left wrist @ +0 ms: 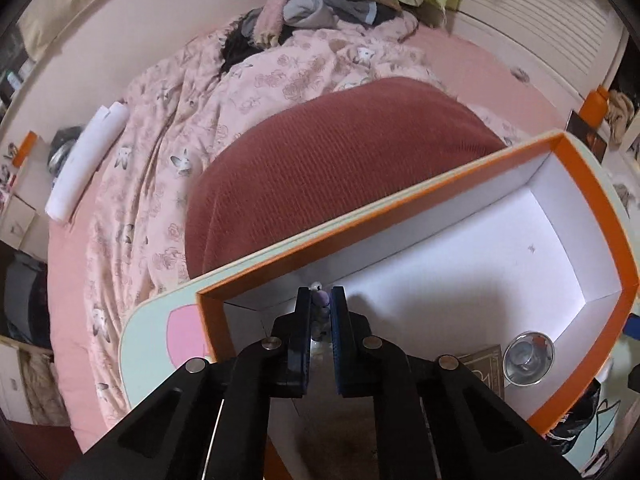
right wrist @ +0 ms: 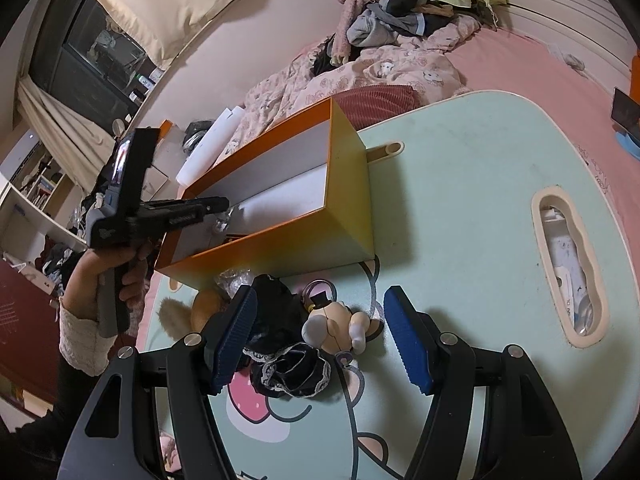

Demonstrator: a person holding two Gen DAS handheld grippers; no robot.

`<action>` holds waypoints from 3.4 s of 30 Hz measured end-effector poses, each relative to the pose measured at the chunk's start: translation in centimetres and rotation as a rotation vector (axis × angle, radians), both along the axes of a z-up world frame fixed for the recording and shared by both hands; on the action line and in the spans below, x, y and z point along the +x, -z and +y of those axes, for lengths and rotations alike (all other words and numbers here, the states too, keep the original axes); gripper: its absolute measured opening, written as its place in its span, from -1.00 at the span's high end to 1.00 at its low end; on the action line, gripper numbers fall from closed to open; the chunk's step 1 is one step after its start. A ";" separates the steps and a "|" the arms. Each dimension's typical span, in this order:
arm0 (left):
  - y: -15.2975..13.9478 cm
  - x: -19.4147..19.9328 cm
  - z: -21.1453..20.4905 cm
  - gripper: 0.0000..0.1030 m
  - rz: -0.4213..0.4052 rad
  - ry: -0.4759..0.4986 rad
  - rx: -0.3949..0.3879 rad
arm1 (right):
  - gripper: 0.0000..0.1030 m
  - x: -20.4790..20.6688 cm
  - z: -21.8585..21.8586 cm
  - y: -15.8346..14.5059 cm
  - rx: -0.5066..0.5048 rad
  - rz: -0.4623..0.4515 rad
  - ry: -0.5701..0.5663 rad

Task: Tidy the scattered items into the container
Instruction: 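Reach into the box and grasp the beaded bracelet with the left tool, then lift the bracelet out and lower it onto the table with the left tool, then reach the right tool into the box and grasp the brown card box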

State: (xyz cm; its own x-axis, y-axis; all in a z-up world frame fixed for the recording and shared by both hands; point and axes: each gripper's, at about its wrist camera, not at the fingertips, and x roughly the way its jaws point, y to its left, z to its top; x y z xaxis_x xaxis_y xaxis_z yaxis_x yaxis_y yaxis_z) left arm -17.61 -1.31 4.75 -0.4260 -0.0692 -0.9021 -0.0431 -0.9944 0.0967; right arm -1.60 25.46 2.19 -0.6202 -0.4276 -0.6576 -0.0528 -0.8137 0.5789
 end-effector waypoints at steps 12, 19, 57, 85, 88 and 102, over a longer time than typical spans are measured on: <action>-7.6 3.3 -0.3 0.99 0.149 0.101 0.308 | -0.29 0.1 -0.3 0.0 -0.008 -0.004 -0.004; -9.0 4.4 0.0 0.86 0.166 0.098 0.315 | -0.29 0.2 -0.3 0.0 -0.015 -0.008 -0.004; -3.2 1.4 5.5 0.73 0.089 0.127 0.316 | -0.29 -0.1 -0.2 0.8 -0.030 -0.028 0.005; 3.1 18.4 0.6 0.55 0.076 0.010 0.350 | -0.29 -1.6 -3.0 -0.9 0.029 0.012 -0.063; 2.4 18.4 1.1 -0.14 0.119 0.014 0.335 | -0.29 -1.6 -3.3 -1.0 0.033 0.017 -0.074; -3.7 19.8 -5.9 -0.49 0.328 -0.145 0.556 | -0.29 -7.7 -6.5 -6.9 0.112 0.009 -0.296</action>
State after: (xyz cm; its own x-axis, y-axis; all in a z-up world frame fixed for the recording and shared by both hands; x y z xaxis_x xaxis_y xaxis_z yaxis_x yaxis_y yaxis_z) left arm 2.15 -7.17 8.47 -0.7065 0.2915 -0.6448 0.0395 -0.8935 -0.4473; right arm -9.30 18.96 9.10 -0.4856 -0.5153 -0.7061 0.2002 -0.8519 0.4840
